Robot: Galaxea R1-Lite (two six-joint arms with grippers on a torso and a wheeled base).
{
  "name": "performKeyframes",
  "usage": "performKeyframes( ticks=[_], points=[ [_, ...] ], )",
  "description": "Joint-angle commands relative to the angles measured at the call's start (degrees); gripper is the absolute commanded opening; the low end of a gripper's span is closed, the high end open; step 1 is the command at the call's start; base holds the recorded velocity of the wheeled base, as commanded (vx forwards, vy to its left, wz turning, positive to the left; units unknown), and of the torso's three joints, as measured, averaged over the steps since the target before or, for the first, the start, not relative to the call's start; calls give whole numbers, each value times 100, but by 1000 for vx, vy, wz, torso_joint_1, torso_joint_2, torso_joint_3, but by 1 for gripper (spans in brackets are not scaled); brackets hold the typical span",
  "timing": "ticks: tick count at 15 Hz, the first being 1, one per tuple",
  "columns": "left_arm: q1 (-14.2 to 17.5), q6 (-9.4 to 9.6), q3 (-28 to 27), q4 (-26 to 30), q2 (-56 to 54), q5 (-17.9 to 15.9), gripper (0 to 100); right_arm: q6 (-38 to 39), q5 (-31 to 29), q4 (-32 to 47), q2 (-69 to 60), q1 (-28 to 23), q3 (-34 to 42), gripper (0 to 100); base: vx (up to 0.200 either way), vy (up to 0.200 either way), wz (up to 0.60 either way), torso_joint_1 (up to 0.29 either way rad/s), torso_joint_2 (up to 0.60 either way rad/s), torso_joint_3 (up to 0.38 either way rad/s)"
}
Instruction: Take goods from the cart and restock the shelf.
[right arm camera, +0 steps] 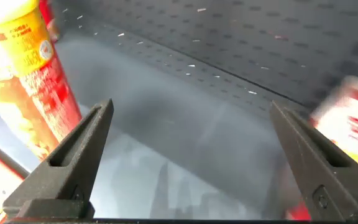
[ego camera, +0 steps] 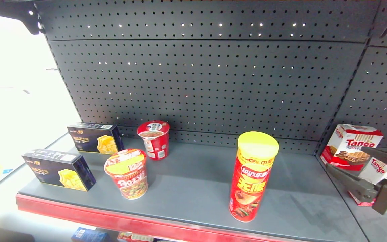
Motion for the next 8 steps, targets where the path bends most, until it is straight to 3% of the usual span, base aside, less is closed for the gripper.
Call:
performKeyframes(
  ticks=[1, 4, 8],
  points=[
    [-1, -1, 1, -1, -2, -10, 0, 36, -318, 24, -956, -46, 435, 100, 0, 0, 0, 0, 0, 0],
    [-1, -1, 10, -10, -2, -10, 0, 80, -784, 569, -1597, -345, 540, 100, 0, 0, 0, 0, 0, 0],
    [-1, -1, 19, -19, -2, -10, 0, 370, -854, 2072, -3460, -1760, 1120, 100, 0, 0, 0, 0, 0, 0]
  ],
)
